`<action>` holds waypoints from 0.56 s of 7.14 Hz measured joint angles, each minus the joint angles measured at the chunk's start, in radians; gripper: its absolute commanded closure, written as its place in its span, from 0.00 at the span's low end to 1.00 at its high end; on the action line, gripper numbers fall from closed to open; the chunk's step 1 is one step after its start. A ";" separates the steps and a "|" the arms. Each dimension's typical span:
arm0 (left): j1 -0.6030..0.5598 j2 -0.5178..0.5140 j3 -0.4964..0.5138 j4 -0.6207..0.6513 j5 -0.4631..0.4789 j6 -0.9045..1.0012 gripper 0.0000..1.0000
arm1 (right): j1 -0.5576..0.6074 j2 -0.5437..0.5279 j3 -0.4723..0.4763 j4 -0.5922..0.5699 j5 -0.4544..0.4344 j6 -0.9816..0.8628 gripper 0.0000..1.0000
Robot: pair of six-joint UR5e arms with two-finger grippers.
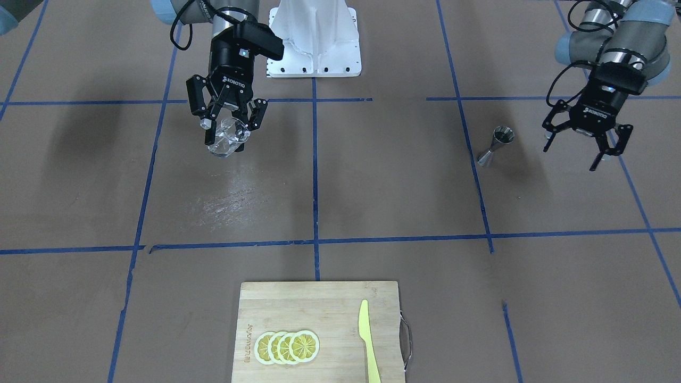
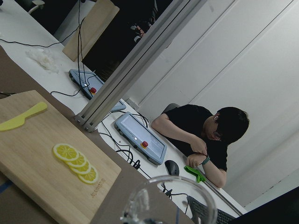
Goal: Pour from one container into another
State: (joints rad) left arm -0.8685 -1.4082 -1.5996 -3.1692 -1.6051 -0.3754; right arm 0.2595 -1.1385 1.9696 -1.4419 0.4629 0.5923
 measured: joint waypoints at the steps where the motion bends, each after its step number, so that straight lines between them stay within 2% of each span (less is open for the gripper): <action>1: -0.060 -0.012 0.003 0.076 -0.039 0.040 0.00 | 0.000 -0.001 0.000 0.000 -0.001 0.001 1.00; 4: -0.117 -0.020 0.005 0.119 -0.040 -0.010 0.00 | 0.000 -0.005 -0.001 0.000 0.000 0.004 1.00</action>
State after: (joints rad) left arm -0.9855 -1.4282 -1.5949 -3.0501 -1.6451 -0.3852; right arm 0.2593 -1.1437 1.9686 -1.4420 0.4631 0.5959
